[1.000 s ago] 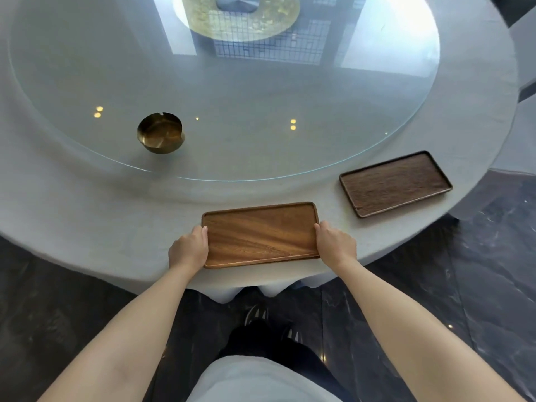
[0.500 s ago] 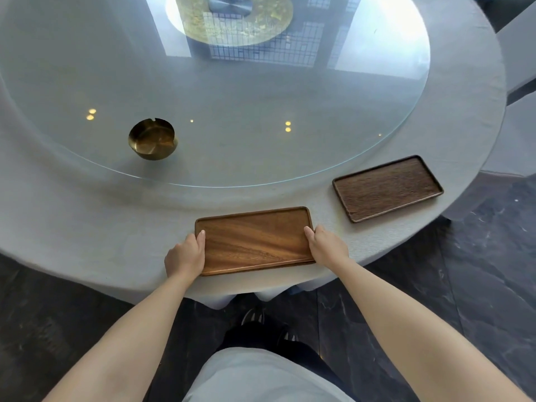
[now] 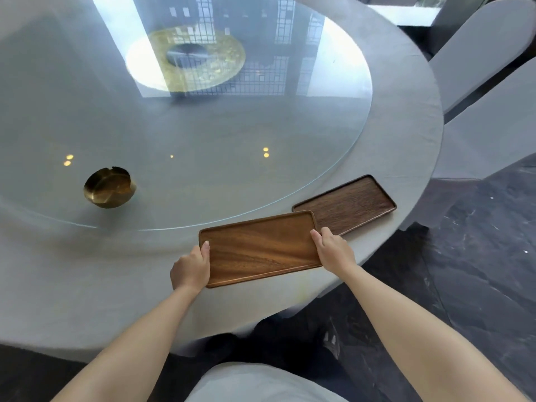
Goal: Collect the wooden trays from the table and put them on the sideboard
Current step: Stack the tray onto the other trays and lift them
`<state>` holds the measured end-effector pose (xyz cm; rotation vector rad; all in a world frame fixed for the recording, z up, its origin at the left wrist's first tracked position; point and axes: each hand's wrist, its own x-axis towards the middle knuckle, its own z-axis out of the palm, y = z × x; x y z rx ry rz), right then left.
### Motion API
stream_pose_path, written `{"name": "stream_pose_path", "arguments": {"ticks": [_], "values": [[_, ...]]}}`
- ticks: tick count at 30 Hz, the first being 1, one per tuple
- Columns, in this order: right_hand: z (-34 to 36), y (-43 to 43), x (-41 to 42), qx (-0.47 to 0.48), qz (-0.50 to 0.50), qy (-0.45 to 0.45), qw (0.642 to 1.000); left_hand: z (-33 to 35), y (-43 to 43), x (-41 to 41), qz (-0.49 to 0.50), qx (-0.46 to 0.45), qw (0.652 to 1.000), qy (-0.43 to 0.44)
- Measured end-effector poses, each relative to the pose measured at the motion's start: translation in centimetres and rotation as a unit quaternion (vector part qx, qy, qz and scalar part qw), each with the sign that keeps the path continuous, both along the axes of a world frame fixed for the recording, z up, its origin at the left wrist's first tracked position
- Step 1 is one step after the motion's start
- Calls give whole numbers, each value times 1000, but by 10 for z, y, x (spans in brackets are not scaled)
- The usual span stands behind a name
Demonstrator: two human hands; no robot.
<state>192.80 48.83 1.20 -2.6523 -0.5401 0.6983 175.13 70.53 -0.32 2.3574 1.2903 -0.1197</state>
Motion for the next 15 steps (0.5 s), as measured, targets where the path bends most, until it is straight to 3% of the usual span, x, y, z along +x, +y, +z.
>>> {"name": "stream_pose_path", "arguments": {"ticks": [9, 15], "values": [[8, -71, 133, -12, 59, -14, 998, -4, -96, 108, 51, -6, 999, -3], [14, -95, 197, -22, 118, 25, 992, 6, -138, 156, 103, -11, 994, 16]]}}
